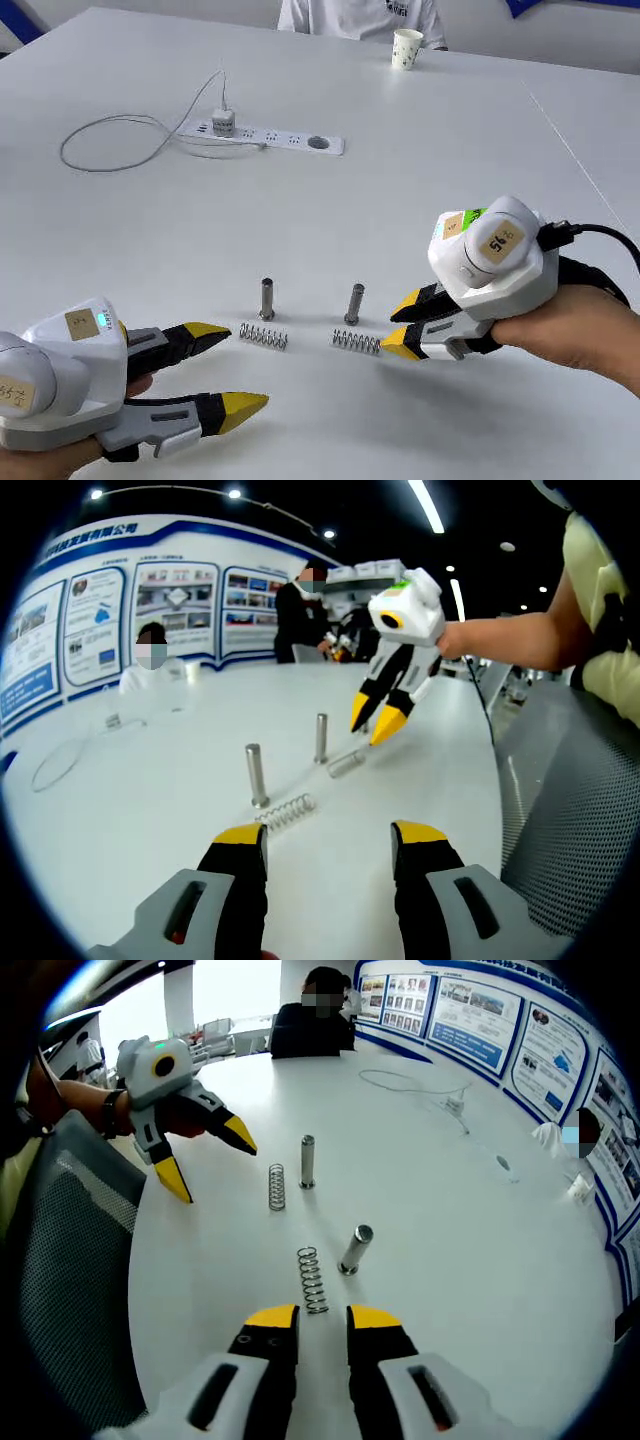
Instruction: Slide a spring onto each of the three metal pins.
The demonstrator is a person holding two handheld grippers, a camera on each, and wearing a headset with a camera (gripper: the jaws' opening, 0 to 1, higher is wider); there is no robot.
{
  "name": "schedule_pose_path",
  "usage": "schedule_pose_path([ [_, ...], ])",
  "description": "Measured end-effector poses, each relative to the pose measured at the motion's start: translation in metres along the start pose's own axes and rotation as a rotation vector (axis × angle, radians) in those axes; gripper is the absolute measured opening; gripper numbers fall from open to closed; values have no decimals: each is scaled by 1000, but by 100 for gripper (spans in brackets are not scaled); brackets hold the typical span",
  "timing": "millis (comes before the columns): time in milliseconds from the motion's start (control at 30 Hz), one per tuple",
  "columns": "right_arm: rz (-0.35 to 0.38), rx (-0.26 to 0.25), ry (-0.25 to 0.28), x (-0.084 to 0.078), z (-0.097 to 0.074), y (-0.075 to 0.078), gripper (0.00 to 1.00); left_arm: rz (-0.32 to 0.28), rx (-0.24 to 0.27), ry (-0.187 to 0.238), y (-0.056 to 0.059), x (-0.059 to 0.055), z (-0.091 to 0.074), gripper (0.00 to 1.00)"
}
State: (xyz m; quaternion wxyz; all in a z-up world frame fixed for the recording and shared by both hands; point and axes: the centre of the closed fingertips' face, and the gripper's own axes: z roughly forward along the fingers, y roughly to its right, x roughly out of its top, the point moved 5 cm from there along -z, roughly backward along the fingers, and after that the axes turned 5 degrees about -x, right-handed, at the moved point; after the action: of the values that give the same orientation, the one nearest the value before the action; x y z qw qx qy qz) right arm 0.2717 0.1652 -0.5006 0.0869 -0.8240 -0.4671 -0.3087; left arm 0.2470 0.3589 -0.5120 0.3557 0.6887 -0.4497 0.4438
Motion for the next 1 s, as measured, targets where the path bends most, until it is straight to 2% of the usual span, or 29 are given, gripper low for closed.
schedule_pose_path([
  [267, -16, 32, -15, 2, 14, -7, 20, 0, 3, -3, 1, -1, -1, 51],
  [467, -28, 52, 8, 13, 21, -17, 20, -3, 9, -7, 1, -2, -3, 50],
  [667, -41, 58, 20, 21, 28, -21, 20, -3, 10, -6, 2, -3, -3, 50],
  [1000, -85, 60, 3, 29, 41, -22, 18, -7, 13, -4, 1, -3, -5, 50],
])
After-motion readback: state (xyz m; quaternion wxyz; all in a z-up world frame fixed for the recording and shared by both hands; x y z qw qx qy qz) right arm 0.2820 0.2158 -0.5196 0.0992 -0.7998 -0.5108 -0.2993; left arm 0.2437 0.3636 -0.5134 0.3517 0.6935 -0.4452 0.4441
